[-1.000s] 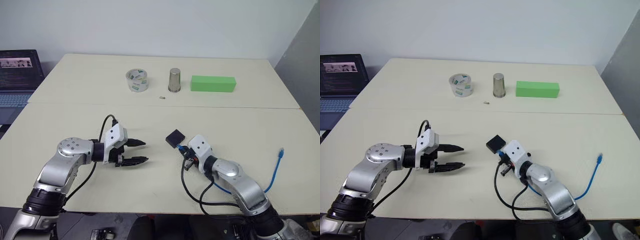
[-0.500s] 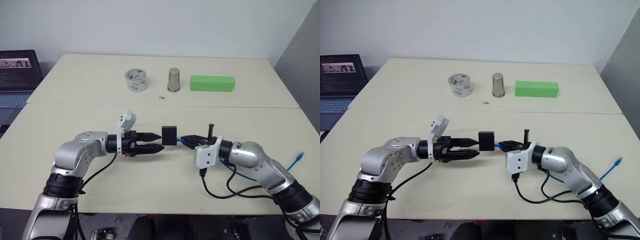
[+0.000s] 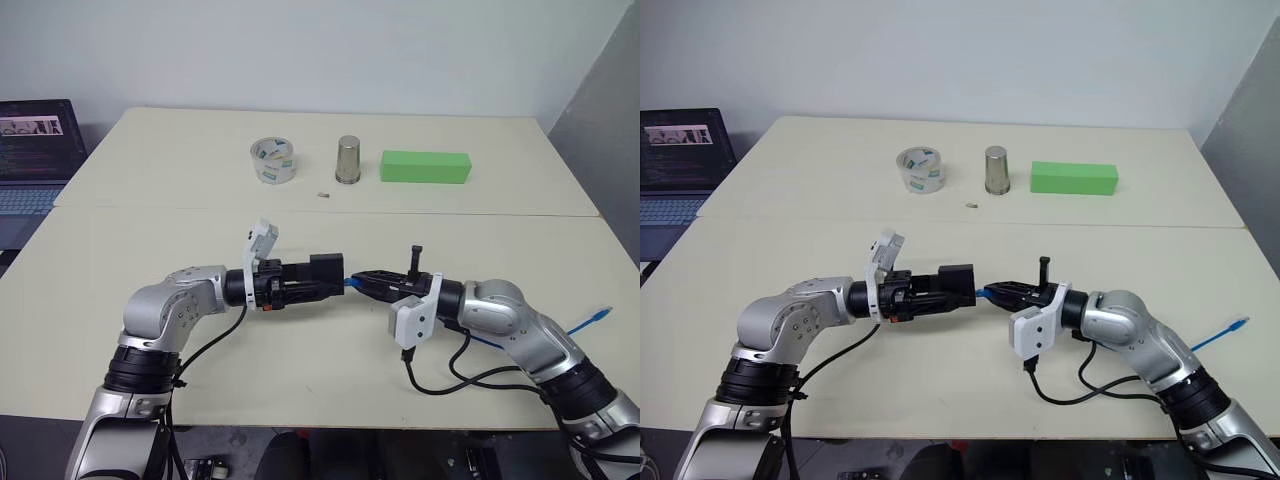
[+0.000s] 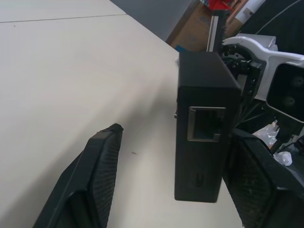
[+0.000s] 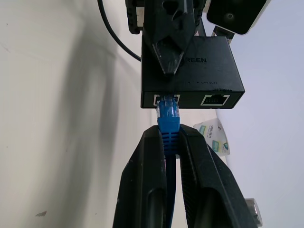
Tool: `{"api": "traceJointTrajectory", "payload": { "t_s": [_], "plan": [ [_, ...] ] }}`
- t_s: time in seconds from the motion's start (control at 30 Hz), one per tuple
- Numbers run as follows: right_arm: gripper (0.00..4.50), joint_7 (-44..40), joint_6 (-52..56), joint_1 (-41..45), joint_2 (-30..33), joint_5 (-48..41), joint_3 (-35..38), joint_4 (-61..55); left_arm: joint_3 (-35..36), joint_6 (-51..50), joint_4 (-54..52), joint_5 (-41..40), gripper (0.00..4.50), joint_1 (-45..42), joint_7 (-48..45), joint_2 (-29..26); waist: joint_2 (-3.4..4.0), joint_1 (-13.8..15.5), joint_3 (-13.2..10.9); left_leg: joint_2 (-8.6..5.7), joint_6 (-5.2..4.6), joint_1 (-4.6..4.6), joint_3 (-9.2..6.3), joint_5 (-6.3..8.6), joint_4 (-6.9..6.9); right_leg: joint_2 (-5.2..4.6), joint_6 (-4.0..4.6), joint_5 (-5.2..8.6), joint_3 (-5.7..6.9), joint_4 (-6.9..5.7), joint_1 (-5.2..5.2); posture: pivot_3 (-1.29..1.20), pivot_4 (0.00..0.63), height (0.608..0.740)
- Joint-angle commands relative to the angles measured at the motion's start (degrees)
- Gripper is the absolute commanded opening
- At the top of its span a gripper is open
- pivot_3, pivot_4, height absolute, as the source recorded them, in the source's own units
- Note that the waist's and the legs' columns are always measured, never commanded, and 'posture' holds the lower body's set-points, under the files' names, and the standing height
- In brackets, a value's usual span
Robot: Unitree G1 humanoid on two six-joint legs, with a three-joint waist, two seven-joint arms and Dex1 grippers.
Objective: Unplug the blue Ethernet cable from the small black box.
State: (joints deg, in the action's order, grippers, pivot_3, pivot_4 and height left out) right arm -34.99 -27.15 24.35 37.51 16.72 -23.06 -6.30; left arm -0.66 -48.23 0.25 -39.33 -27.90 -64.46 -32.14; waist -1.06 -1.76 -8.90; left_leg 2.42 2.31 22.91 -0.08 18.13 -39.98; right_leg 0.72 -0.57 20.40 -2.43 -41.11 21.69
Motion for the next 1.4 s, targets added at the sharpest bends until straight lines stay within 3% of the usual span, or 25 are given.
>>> {"api": "traceJointTrajectory", "payload": {
  "t_s": [0.03,0.2,0.3,0.43,0.5,0.63,0.73,0.93,1.03,1.17,1.4],
  "plan": [
    [0.12,-0.2,-1.7,0.9,-0.4,-1.1,2.5,-0.4,2.0,-0.7,-0.6,-2.5,2.33,-0.9,-0.4,0.3,0.00,0.0,0.0,0.00,0.00,0.00,0.00,0.00,0.00,0.00,0.00,0.00,0.00,0.00,0.00,0.00,0.150,0.740],
    [0.12,-0.5,-2.6,0.8,-0.5,-1.3,2.7,-0.4,2.0,-1.8,-1.6,-3.9,1.17,-0.6,-0.8,0.1,0.00,0.0,0.0,0.00,0.00,0.00,0.00,0.00,0.00,0.00,0.00,0.00,0.00,0.00,0.00,0.00,0.150,0.740],
    [0.12,-1.0,-2.7,0.8,-0.7,-1.2,2.7,-0.4,1.5,-1.8,-2.2,-4.1,0.80,-0.4,-1.1,-0.1,0.00,0.0,0.0,0.00,0.00,0.00,0.00,0.00,0.00,0.00,0.00,0.00,0.00,0.00,0.00,0.00,0.150,0.740],
    [0.12,-3.8,-2.1,0.4,-0.4,-2.3,1.7,-0.9,0.8,-1.2,-2.2,-3.6,0.80,-0.5,-2.0,-0.3,0.00,0.0,0.0,0.00,0.00,0.00,0.00,0.00,0.00,0.00,0.00,0.00,0.00,0.00,0.00,0.00,0.150,0.740],
    [0.82,-5.2,-0.1,-0.3,-0.6,-4.2,1.9,-1.9,0.6,-1.0,-2.1,-3.3,0.79,-0.6,-2.2,-0.4,0.00,0.0,0.0,0.00,0.00,0.00,0.00,0.00,0.00,0.00,0.00,0.00,0.00,0.00,-0.01,0.00,0.150,0.740],
    [1.71,-10.8,5.7,-1.4,1.4,-8.6,2.8,-6.3,-0.6,0.3,-1.6,-1.9,0.79,-0.9,-3.4,-1.1,0.00,0.1,0.0,0.00,0.00,0.00,-0.01,0.00,0.00,0.00,0.00,0.00,0.00,0.00,-0.02,0.00,0.150,0.740],
    [2.37,-15.9,18.8,-3.4,3.8,-17.5,5.3,-14.2,-1.7,1.5,-1.7,-1.1,0.79,-1.1,-5.5,-1.8,0.01,0.2,0.0,0.00,0.00,-0.01,-0.02,0.00,-0.01,0.00,0.00,0.00,0.01,0.00,-0.02,0.00,0.150,0.740],
    [2.37,-16.0,53.0,-5.7,6.0,-42.7,13.9,-27.7,-3.4,4.1,-2.0,0.0,0.79,-1.9,-9.7,-2.7,0.01,0.2,0.0,0.00,0.00,-0.03,-0.09,0.00,-0.03,-0.01,0.00,0.00,0.05,0.02,-0.11,0.00,0.150,0.740],
    [2.37,-12.5,64.0,-5.0,4.3,-52.8,17.5,-30.0,-3.7,4.2,-2.9,-0.6,0.79,-2.4,-11.3,-2.6,0.00,0.2,0.0,-0.01,0.00,-0.02,-0.15,0.00,-0.04,-0.01,0.00,0.00,0.09,0.05,-0.16,0.00,0.150,0.740],
    [2.37,-7.1,73.1,-5.0,-0.5,-62.4,20.2,-28.8,-3.7,3.8,-4.5,-1.7,0.79,-3.2,-12.4,-2.0,0.01,0.2,0.0,-0.02,-0.01,-0.02,-0.16,0.01,-0.03,0.00,0.00,0.00,0.09,0.06,-0.16,0.00,0.150,0.740],
    [2.37,-6.1,78.1,-4.0,-2.0,-65.9,20.2,-26.5,-3.9,3.7,-5.3,-1.8,0.79,-3.3,-12.8,-2.2,0.00,0.2,0.0,-0.05,-0.02,-0.02,-0.16,0.01,-0.02,0.00,0.00,0.00,0.08,0.09,-0.16,0.00,0.150,0.740]
  ]
}}
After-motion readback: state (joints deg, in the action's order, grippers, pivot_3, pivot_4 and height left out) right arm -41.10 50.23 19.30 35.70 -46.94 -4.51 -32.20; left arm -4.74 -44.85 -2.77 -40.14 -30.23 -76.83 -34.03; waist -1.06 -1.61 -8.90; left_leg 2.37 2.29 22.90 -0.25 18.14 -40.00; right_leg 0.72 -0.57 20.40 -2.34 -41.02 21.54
